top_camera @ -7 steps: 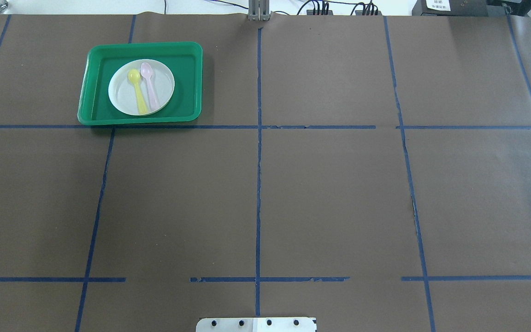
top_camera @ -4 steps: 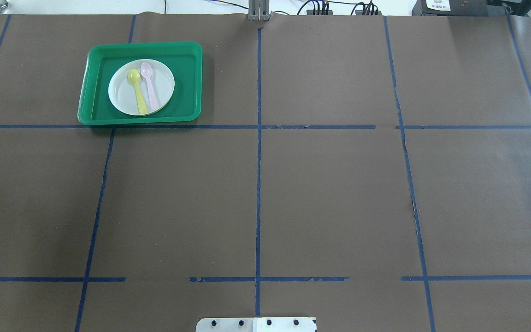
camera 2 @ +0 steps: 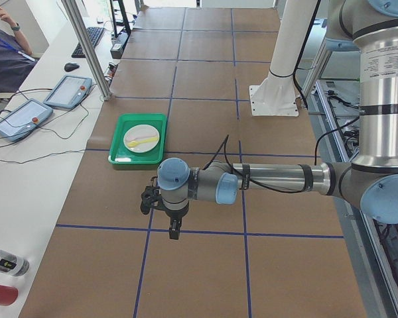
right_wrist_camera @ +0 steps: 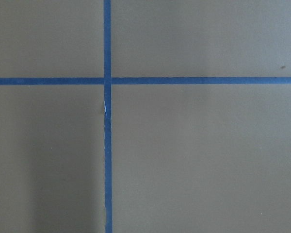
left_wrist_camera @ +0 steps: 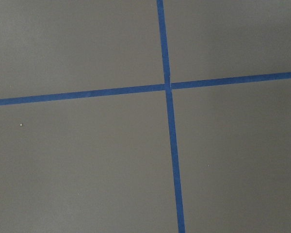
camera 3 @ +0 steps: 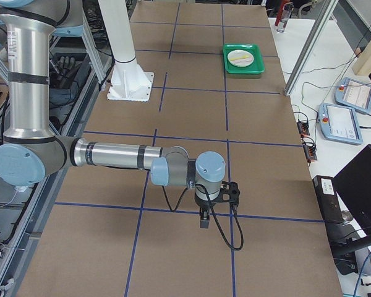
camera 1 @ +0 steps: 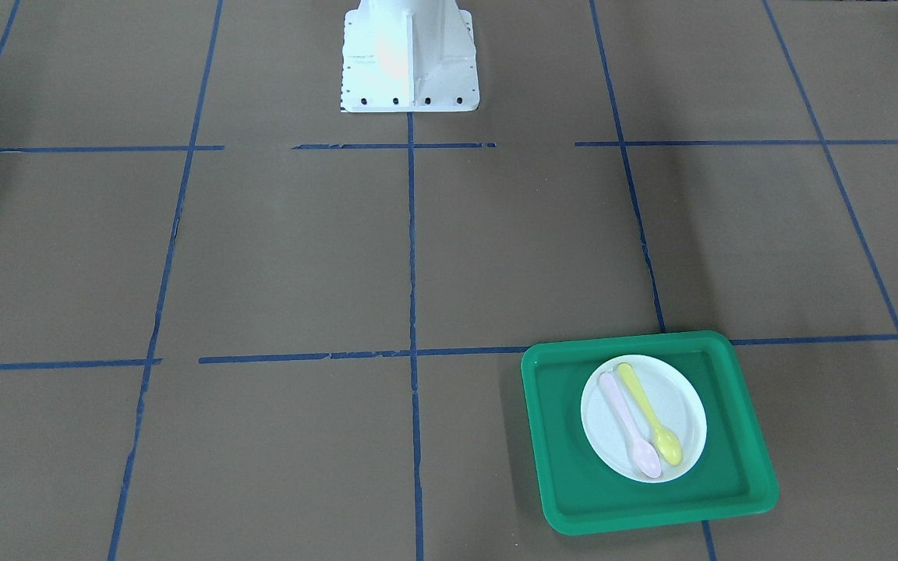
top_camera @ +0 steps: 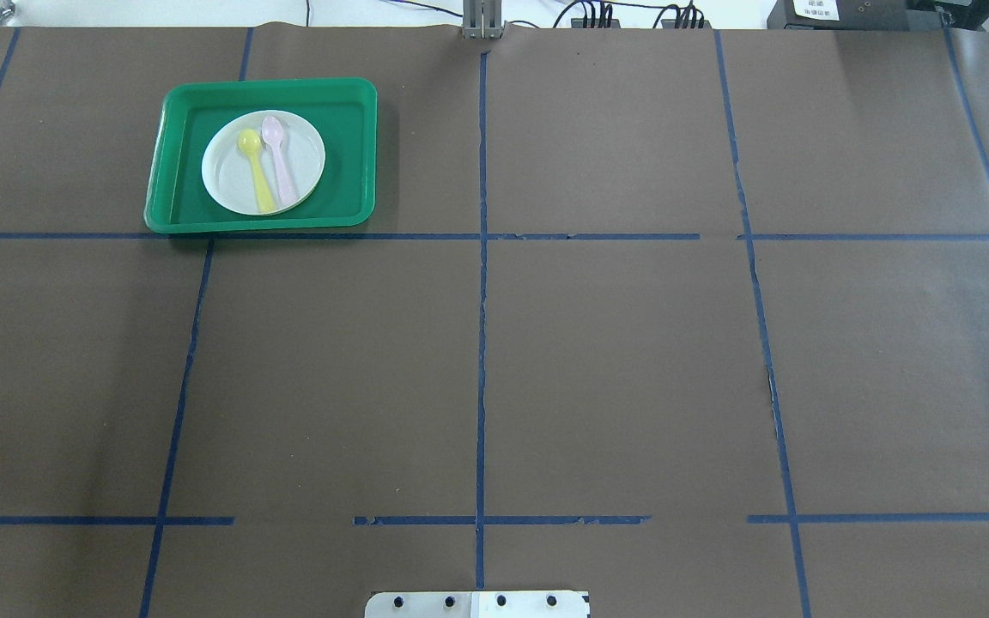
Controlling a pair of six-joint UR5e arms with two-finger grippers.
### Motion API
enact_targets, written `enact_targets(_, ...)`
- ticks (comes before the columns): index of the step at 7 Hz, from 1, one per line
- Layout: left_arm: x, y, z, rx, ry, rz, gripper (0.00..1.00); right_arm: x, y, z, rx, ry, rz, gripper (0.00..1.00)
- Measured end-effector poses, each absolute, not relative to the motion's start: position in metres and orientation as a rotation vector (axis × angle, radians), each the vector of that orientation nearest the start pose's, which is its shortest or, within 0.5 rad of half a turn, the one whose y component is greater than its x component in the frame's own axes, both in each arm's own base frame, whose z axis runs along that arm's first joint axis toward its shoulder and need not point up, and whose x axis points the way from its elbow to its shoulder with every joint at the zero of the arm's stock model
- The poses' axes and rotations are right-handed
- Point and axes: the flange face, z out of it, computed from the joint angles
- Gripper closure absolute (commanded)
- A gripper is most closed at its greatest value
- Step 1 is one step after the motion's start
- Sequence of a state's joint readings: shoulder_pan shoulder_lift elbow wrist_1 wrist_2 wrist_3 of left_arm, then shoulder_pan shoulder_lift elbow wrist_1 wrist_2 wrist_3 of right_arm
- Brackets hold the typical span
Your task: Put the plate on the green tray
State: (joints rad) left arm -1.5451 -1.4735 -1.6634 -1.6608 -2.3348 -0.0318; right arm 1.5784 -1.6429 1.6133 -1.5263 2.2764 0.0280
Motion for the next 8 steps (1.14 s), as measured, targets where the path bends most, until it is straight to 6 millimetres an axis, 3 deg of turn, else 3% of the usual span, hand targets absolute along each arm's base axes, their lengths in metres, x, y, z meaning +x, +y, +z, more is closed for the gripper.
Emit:
enact_targets(4,-0.075,-0.451,0.651,0.042,0.765,-0.029,0.00,0.072,-0.462,0.672,0.007,-0.706,0.029,0.00)
enact_targets(8,-0.078,-0.451,0.647,0.029,0.768,-0.038,0.00,0.072,-0.462,0.672,0.008,-0.706,0.028,0.00)
